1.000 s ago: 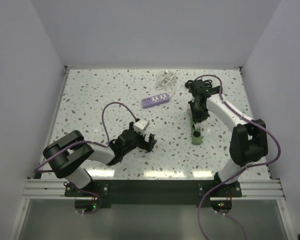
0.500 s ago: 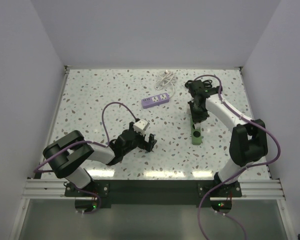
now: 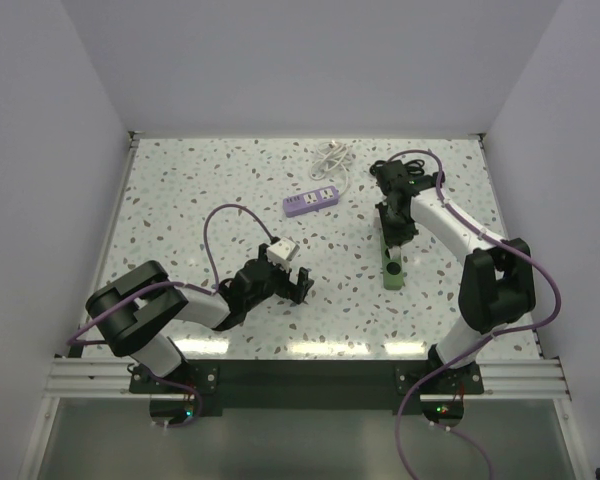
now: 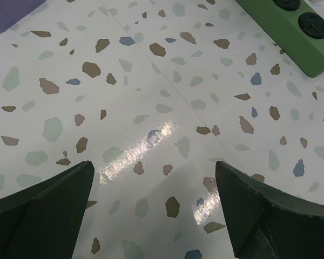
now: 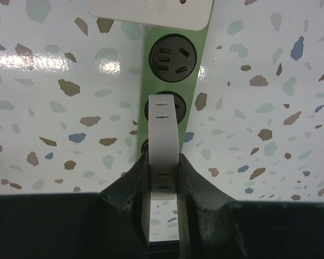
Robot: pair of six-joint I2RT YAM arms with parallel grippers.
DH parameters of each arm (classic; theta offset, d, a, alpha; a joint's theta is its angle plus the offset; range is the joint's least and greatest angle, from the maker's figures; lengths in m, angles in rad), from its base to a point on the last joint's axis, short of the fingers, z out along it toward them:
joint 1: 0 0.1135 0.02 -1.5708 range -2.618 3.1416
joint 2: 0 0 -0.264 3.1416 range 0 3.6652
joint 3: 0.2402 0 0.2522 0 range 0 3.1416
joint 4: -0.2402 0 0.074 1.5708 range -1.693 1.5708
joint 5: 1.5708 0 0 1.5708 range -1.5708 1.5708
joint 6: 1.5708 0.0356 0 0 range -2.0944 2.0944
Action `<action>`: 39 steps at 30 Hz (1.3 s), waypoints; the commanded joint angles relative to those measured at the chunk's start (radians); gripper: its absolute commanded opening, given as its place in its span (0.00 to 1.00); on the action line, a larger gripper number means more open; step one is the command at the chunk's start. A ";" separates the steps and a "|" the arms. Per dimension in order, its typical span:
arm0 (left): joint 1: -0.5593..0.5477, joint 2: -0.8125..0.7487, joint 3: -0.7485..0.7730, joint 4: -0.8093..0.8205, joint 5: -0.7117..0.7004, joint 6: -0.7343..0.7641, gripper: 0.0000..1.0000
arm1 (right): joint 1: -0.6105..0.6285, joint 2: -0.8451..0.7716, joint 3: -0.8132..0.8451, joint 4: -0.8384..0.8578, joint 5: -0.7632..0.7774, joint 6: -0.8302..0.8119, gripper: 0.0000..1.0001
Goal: Insert the plug
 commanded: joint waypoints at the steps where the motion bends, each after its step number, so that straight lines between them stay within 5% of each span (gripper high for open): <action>1: 0.005 -0.001 0.016 0.011 0.002 -0.020 1.00 | 0.005 -0.024 0.015 -0.020 0.016 0.016 0.00; 39: 0.005 -0.004 0.019 0.003 -0.006 -0.017 1.00 | 0.005 0.004 -0.030 0.011 0.022 0.005 0.00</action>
